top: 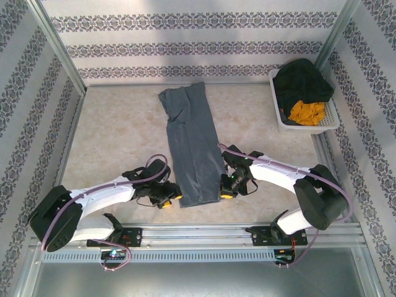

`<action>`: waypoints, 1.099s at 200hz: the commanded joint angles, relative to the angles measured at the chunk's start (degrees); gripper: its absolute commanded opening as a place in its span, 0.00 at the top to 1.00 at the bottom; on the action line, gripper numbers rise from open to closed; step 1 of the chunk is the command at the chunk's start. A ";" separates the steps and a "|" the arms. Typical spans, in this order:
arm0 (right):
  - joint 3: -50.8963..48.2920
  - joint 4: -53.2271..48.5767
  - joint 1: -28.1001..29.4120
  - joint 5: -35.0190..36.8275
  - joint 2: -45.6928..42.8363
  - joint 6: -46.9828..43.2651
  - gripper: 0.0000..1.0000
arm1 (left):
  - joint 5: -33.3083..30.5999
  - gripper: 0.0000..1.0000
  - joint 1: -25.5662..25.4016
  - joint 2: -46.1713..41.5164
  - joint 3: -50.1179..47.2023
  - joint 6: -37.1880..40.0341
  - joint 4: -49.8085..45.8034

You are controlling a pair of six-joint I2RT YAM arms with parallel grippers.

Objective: Fold and stack the t-shirts

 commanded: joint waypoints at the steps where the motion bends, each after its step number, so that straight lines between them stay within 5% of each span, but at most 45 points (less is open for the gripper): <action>1: -0.14 2.62 0.09 -1.56 1.96 0.88 1.00 | -6.10 0.49 -2.47 3.90 0.32 -6.03 5.79; 37: -0.11 2.30 -0.35 -1.72 1.89 -0.67 1.00 | -7.46 0.54 -6.86 12.78 4.71 -7.34 11.06; 66: -1.33 2.36 -0.48 -2.63 0.30 -1.23 1.00 | -10.43 0.71 -8.37 15.82 5.09 -9.61 14.44; 123: -2.60 3.42 0.88 -6.87 -2.60 -1.14 1.00 | -19.59 1.00 -8.45 0.29 -0.46 -12.34 1.51; 159: -2.51 2.65 3.24 -8.35 -4.75 0.41 1.00 | -22.66 1.00 -8.45 -16.62 -5.53 -15.53 -9.44; 176: -2.83 1.16 3.57 -7.30 -5.84 0.36 1.00 | -22.16 0.84 -8.42 -21.07 -7.21 -16.28 -9.55; 220: -4.36 -3.97 1.10 -3.23 -8.92 -2.35 1.00 | -17.06 0.58 -10.36 -9.12 -1.60 -13.53 -2.73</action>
